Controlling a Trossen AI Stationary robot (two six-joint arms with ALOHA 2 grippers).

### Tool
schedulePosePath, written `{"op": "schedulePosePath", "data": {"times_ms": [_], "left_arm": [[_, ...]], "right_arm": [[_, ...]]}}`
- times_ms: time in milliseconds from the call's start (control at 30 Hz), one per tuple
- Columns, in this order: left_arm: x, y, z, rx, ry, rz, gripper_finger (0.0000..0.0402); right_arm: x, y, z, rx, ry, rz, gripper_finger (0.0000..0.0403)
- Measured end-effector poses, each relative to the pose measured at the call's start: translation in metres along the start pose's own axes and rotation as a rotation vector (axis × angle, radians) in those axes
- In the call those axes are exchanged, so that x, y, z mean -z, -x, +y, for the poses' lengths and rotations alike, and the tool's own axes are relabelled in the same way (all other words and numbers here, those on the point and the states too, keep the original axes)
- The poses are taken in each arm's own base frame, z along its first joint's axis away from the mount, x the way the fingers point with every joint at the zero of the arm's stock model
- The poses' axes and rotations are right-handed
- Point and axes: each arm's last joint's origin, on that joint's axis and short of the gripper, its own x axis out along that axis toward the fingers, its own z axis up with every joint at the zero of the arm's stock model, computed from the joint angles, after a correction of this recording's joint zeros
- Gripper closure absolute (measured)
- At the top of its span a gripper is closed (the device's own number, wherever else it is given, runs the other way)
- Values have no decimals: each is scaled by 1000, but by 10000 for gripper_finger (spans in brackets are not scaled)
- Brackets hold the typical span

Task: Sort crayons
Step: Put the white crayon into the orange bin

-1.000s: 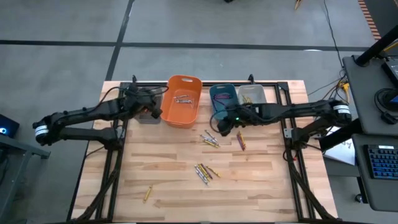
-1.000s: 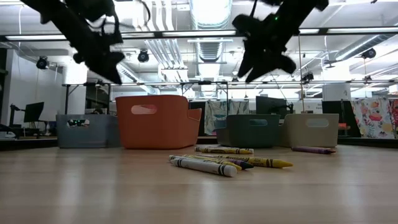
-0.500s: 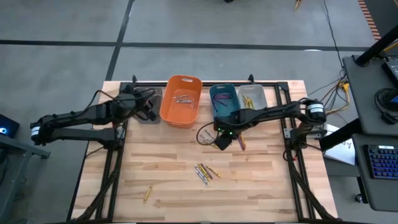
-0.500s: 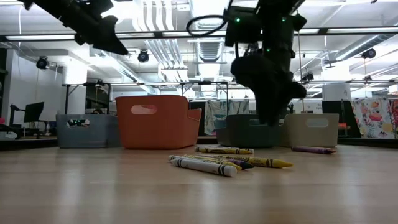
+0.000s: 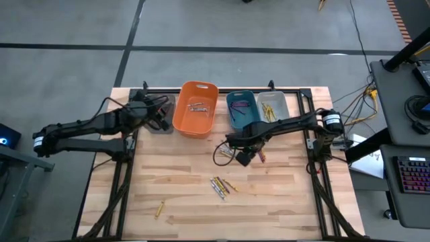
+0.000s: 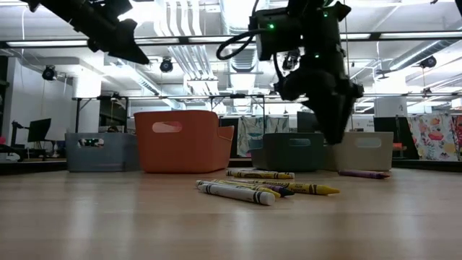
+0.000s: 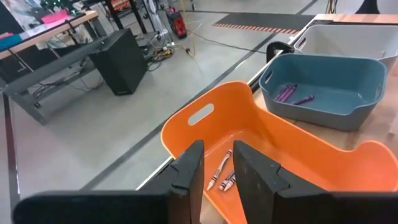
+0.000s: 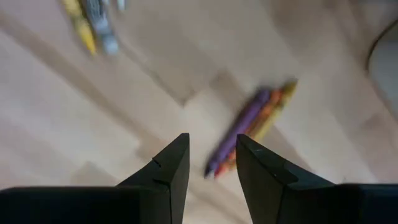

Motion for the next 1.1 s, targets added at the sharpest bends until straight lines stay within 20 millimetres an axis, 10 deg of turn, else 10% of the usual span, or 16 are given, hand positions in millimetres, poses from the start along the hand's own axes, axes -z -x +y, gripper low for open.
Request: {"op": "schedulePosePath", "data": {"times_ms": [433,1100], "left_arm": [[0,-2,-1,1,-24,-3,333],[0,-2,-1,1,-24,-2,333]], "right_arm": [[-37,-5,29,-209,-26,-369,289],[-48,-30,32,-96,-97,-433,308]]}}
